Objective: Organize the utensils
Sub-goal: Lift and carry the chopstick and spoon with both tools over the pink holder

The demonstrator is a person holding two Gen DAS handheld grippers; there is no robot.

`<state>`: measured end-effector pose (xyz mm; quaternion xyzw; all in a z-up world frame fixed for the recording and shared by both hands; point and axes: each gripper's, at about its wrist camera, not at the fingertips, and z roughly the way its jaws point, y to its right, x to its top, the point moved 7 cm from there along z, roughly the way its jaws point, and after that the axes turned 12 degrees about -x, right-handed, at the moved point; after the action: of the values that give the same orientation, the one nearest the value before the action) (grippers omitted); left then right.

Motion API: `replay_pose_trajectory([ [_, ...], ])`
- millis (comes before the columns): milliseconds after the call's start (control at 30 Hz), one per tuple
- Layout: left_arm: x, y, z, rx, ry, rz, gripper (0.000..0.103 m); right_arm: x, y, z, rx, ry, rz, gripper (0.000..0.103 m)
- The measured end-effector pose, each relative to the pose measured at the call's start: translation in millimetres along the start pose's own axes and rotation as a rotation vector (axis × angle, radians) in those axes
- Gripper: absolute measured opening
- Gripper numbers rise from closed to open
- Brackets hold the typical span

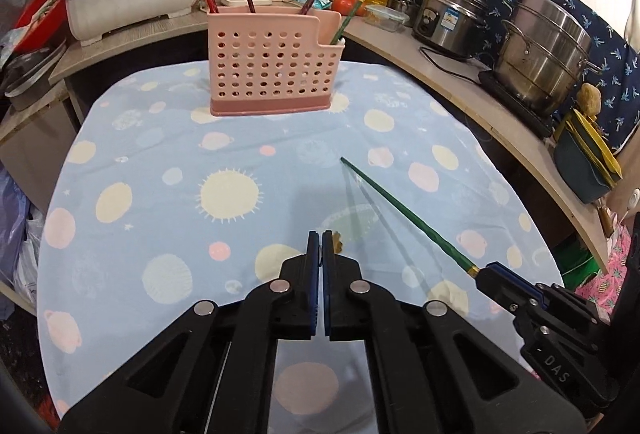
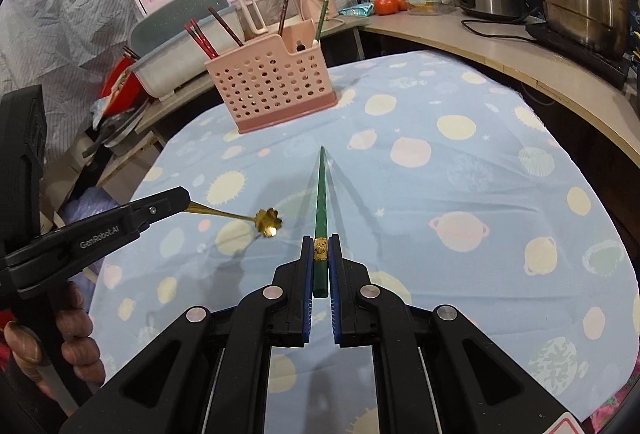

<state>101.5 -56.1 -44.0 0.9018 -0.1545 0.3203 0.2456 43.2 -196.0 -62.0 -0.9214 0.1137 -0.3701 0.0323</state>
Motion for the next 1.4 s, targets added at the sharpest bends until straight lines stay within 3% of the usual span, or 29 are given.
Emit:
replay_pose_trajectory([
  [233,13.4,-5.1,-6.7,0.029,0.017,0.016,0.001,19.5,-4.4,-9.5,0.022,0.026,0.013,0.007],
  [633,63.5,-5.5,-36.5,0.043,0.097,0.038,0.001,92.0,-11.4,-32.8,0.043,0.138,0.043,0.007],
  [1400,227.3,-41.1,-74.5,0.139,0.311,0.097,0.001,294.6,-62.2,-46.1,0.097,0.430,0.069,0.007],
])
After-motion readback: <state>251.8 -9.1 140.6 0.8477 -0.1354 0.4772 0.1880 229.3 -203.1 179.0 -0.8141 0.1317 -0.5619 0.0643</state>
